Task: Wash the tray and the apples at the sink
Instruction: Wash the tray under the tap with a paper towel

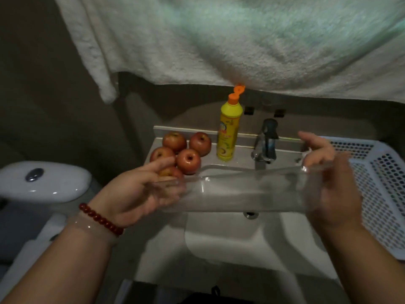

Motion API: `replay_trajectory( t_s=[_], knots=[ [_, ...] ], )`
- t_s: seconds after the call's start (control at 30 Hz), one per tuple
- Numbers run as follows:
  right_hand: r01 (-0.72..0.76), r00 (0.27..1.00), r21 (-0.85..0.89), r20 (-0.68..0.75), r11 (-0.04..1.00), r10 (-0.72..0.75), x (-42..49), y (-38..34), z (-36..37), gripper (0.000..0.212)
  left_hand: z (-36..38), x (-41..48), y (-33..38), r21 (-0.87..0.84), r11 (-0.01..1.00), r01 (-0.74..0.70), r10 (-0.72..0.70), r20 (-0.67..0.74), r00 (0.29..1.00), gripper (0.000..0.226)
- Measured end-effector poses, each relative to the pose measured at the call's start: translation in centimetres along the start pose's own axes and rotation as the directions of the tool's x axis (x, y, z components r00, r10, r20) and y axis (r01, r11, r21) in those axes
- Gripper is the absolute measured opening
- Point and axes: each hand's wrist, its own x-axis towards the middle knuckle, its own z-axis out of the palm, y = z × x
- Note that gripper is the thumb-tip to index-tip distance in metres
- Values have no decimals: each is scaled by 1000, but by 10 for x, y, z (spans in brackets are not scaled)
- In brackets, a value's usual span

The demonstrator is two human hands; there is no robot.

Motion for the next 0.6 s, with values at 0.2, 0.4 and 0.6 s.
replay_trajectory(
  t_s=[0.2,0.4,0.6],
  knots=[
    [-331,938,-7,109,944,330,-11,33,24,60,-28,-26,-21,72,994,-88,96,-106,990,75],
    [-468,855,-150,171,871,489,-26,92,30,80,-72,-45,-53,281,960,0,64,-217,974,62],
    [-391,847,-285,259,875,464,-37,137,55,79,-103,-39,-78,710,652,265,184,-488,853,51]
  ],
)
